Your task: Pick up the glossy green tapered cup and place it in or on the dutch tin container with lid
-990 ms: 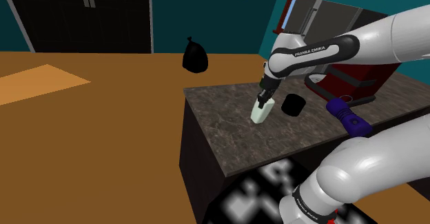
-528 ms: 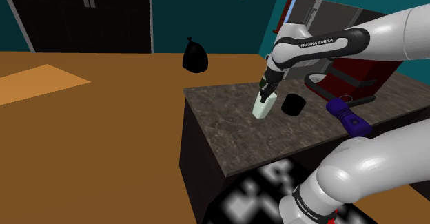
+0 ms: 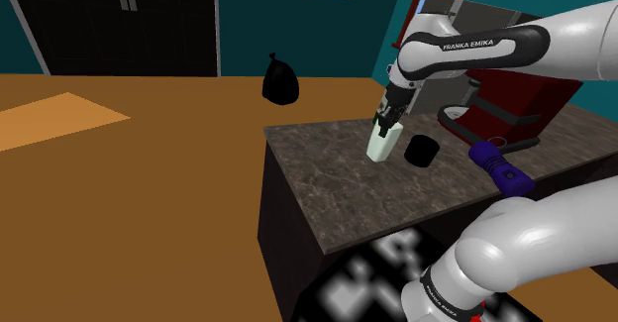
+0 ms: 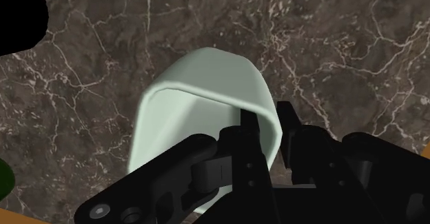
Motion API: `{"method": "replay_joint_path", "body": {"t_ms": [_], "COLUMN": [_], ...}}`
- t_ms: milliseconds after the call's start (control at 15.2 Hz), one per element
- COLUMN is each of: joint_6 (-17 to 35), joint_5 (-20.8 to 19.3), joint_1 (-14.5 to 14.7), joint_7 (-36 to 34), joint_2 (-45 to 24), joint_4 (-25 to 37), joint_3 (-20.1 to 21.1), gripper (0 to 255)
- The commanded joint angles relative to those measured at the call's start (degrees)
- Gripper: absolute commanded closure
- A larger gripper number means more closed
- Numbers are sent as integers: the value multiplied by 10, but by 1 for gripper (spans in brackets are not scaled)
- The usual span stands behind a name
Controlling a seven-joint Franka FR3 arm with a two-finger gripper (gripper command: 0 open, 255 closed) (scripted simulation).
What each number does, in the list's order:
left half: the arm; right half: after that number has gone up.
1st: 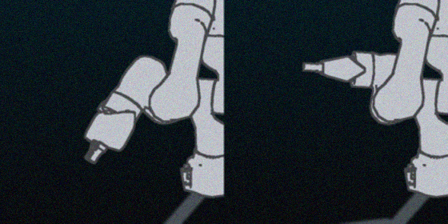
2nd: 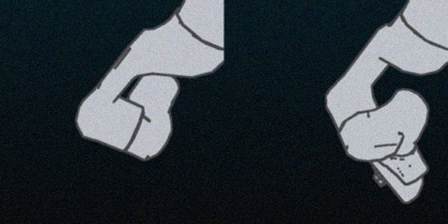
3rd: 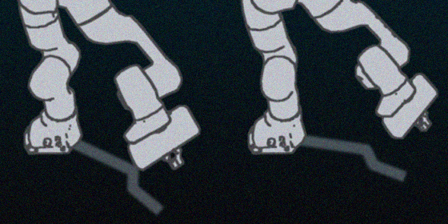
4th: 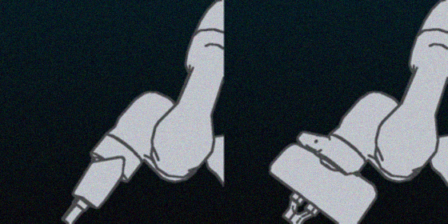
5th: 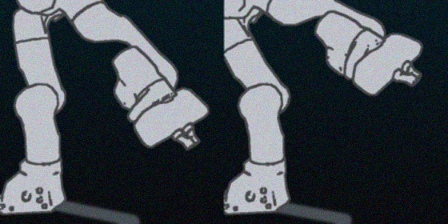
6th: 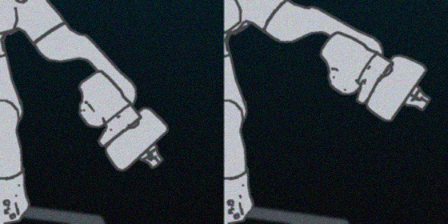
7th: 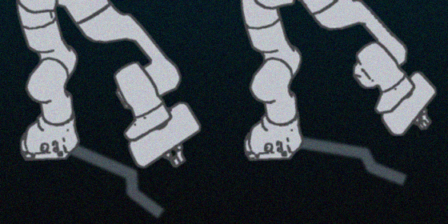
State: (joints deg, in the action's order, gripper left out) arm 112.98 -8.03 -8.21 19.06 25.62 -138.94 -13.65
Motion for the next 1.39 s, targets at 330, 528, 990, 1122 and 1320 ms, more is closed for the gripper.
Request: {"method": "replay_joint_path", "body": {"t_ms": [330,528,990,1122,1320], "joint_6": [-56,-79,-133,-140,-149], "joint_5": [3,4,7,3,-8], "joint_1": [1,1,3,-2,-15], "joint_7": [1,2,4,18,61], "joint_2": [12,15,17,14,1], "joint_4": [43,64,117,128,153], "joint_3": [5,7,11,1,-30], "gripper": [255,255,255,255,255]}}
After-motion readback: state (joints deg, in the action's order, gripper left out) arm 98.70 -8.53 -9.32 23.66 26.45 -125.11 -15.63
